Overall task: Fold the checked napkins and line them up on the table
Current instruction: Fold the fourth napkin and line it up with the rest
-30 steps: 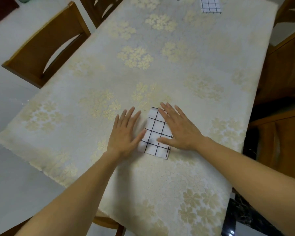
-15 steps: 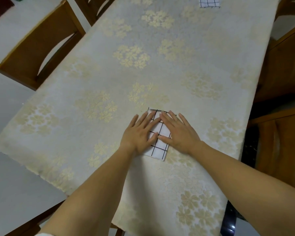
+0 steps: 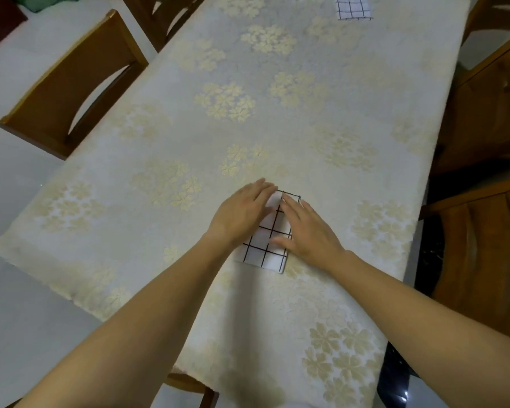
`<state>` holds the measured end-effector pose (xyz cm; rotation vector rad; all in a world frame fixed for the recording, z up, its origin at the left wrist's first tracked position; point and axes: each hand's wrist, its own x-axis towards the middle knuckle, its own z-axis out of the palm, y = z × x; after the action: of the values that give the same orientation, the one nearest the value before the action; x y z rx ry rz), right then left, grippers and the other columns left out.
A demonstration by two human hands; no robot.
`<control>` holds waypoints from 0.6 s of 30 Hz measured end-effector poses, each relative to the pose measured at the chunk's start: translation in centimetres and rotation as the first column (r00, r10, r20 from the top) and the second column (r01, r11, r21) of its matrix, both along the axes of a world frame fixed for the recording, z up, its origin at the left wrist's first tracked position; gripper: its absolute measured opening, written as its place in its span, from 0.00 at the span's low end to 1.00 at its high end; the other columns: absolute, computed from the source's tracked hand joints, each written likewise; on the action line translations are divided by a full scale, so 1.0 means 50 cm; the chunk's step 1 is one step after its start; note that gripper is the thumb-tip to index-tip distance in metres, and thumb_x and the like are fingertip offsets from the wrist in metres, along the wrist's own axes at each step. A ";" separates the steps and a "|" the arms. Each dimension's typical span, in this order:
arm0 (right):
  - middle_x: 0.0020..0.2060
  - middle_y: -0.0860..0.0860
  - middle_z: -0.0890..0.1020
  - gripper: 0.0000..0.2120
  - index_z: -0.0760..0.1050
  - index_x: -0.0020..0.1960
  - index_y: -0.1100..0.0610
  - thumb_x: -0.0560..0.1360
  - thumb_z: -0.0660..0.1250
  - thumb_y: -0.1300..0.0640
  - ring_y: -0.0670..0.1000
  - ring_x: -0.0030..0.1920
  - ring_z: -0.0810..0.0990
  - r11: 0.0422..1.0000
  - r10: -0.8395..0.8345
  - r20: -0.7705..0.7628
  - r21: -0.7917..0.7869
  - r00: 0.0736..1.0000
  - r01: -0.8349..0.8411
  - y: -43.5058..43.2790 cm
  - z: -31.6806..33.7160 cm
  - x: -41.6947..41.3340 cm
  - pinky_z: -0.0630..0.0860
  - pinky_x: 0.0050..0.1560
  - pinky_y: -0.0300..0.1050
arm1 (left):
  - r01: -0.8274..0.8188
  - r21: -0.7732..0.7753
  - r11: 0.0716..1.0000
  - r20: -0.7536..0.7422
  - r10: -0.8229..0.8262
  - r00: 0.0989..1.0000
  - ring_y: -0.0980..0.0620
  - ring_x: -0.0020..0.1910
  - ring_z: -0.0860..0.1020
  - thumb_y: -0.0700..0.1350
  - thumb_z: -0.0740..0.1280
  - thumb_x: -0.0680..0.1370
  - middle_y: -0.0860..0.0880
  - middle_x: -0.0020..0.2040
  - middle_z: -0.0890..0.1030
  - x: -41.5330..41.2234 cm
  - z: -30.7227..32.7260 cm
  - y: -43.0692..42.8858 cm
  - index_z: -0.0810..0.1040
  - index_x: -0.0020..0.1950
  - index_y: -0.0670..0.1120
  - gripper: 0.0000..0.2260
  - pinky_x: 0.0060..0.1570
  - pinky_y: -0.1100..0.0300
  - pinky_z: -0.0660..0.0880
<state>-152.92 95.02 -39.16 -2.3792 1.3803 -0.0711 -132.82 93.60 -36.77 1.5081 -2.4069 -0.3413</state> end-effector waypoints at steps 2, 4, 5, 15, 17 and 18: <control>0.82 0.54 0.53 0.45 0.52 0.81 0.61 0.77 0.65 0.36 0.50 0.81 0.49 0.998 -0.035 0.044 0.051 0.998 0.033 0.006 -0.012 -0.011 0.41 0.80 0.46 | 0.026 0.170 0.985 0.025 -0.030 0.999 0.44 0.77 0.68 0.45 0.69 0.82 0.43 0.79 0.67 -0.013 -0.006 0.004 0.66 0.80 0.41 0.28 0.68 0.45 0.74; 0.82 0.51 0.50 0.48 0.50 0.82 0.59 0.75 0.67 0.34 0.48 0.81 0.46 0.995 -0.041 0.052 0.090 0.998 0.036 0.003 -0.022 -0.018 0.43 0.81 0.49 | 0.021 0.395 0.918 0.075 -0.055 0.996 0.48 0.81 0.59 0.47 0.72 0.80 0.47 0.84 0.56 -0.017 -0.013 -0.006 0.56 0.83 0.42 0.37 0.74 0.48 0.67; 0.82 0.50 0.49 0.50 0.49 0.82 0.58 0.74 0.67 0.33 0.47 0.81 0.44 0.993 -0.044 0.047 0.110 0.998 0.039 0.001 -0.026 -0.020 0.43 0.81 0.50 | 0.003 0.463 0.886 0.088 -0.050 0.995 0.49 0.82 0.56 0.49 0.73 0.79 0.49 0.85 0.52 -0.015 -0.013 -0.017 0.53 0.84 0.43 0.40 0.77 0.49 0.63; 0.80 0.51 0.32 0.72 0.31 0.80 0.57 0.58 0.61 0.16 0.50 0.79 0.30 0.986 0.060 -0.180 0.161 0.982 -0.031 -0.014 -0.027 -0.026 0.37 0.80 0.54 | -0.057 0.573 0.817 0.442 -0.250 0.862 0.51 0.82 0.34 0.70 0.80 0.59 0.54 0.82 0.30 -0.006 -0.012 -0.069 0.28 0.81 0.50 0.73 0.80 0.37 0.42; 0.78 0.53 0.29 0.74 0.27 0.79 0.58 0.56 0.61 0.15 0.53 0.78 0.27 0.982 0.084 -0.238 0.187 0.968 -0.039 -0.017 -0.022 -0.020 0.35 0.79 0.56 | -0.081 0.560 0.825 0.496 -0.256 0.830 0.48 0.82 0.33 0.71 0.80 0.57 0.54 0.81 0.28 -0.011 -0.012 -0.068 0.26 0.80 0.50 0.75 0.78 0.31 0.45; 0.78 0.53 0.28 0.75 0.26 0.78 0.59 0.55 0.61 0.15 0.54 0.78 0.26 0.978 0.098 -0.263 0.205 0.960 -0.044 -0.020 -0.023 -0.016 0.34 0.79 0.57 | -0.096 0.553 0.828 0.518 -0.252 0.817 0.46 0.82 0.33 0.72 0.79 0.56 0.54 0.81 0.28 -0.013 -0.012 -0.067 0.25 0.80 0.50 0.75 0.77 0.29 0.47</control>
<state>-153.71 94.02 -40.30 -2.3305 1.3450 0.4086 -133.46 90.28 -37.39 1.9841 -3.0349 -0.7675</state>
